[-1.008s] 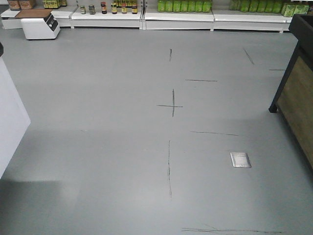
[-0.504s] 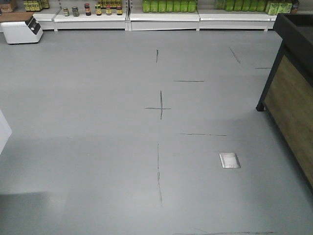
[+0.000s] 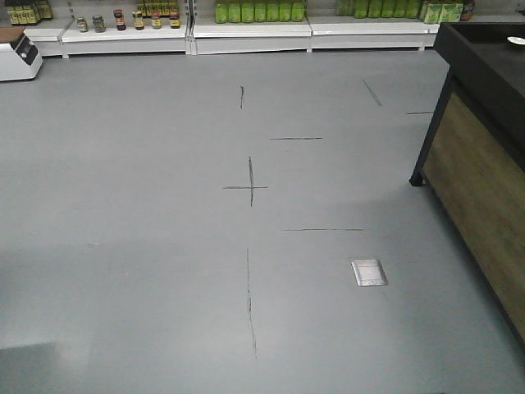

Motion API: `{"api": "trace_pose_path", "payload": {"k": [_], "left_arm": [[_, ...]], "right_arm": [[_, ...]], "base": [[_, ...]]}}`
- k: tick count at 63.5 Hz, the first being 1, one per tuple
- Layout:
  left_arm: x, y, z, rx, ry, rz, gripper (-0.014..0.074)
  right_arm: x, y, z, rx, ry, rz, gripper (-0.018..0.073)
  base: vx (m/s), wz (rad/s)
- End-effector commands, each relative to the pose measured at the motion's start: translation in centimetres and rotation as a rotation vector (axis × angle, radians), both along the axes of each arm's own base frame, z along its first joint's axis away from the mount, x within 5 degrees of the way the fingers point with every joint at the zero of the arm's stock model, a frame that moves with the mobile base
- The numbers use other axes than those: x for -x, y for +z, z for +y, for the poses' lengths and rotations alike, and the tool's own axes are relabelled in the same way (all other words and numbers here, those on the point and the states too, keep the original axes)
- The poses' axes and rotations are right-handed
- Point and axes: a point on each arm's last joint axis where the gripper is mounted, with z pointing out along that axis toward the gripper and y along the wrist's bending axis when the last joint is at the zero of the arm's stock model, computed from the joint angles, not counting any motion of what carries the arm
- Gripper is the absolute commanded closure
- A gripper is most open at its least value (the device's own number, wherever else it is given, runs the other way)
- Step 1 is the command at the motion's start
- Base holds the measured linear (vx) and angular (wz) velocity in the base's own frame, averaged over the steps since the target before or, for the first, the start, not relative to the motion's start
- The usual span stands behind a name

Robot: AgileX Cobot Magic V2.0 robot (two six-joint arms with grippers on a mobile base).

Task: Pick three apples into basket with both arms
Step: 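Drive the base across the floor toward the fruit display table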

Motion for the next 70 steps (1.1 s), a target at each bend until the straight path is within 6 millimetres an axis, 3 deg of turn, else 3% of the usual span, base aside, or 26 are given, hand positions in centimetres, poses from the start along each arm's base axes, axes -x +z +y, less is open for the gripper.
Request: {"api": "trace_pose_path", "payload": {"k": [1, 70], "left_arm": [[0.03, 0.00, 0.02, 0.007, 0.003, -0.066, 0.0603], [0.03, 0.00, 0.02, 0.007, 0.003, -0.066, 0.0603]], "right_arm": [[0.08, 0.20, 0.02, 0.005, 0.000, -0.067, 0.0568], [0.08, 0.20, 0.02, 0.005, 0.000, -0.067, 0.0568]], "base": [[0.10, -0.11], [0.15, -0.03]]}}
